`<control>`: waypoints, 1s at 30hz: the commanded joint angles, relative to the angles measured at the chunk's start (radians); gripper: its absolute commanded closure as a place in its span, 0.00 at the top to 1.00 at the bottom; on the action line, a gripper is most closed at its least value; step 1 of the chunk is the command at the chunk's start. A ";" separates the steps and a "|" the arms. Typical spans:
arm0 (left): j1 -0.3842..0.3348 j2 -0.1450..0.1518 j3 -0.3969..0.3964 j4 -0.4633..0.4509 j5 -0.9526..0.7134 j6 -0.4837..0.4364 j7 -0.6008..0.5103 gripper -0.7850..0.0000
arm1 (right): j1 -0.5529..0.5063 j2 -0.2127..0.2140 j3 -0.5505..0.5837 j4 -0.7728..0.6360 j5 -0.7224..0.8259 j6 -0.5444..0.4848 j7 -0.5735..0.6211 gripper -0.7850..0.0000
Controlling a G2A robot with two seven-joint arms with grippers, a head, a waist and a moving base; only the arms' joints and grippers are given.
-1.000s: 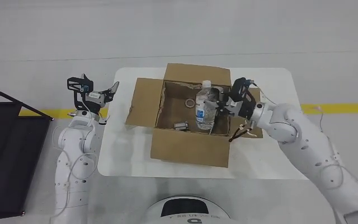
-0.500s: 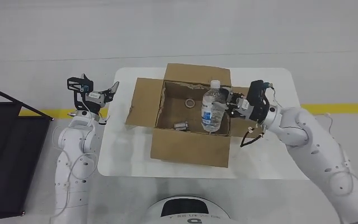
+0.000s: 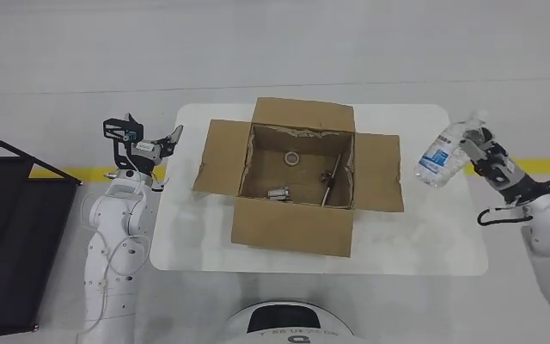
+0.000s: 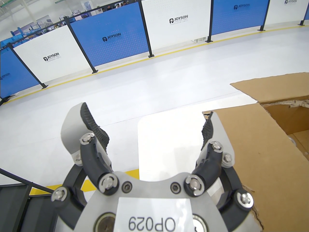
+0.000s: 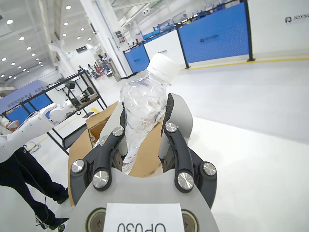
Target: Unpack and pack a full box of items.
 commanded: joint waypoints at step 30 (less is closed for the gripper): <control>0.000 0.000 0.000 0.000 0.000 0.000 0.000 1.00 | 0.600 -0.064 -0.493 0.609 -0.027 0.196 0.734 0.00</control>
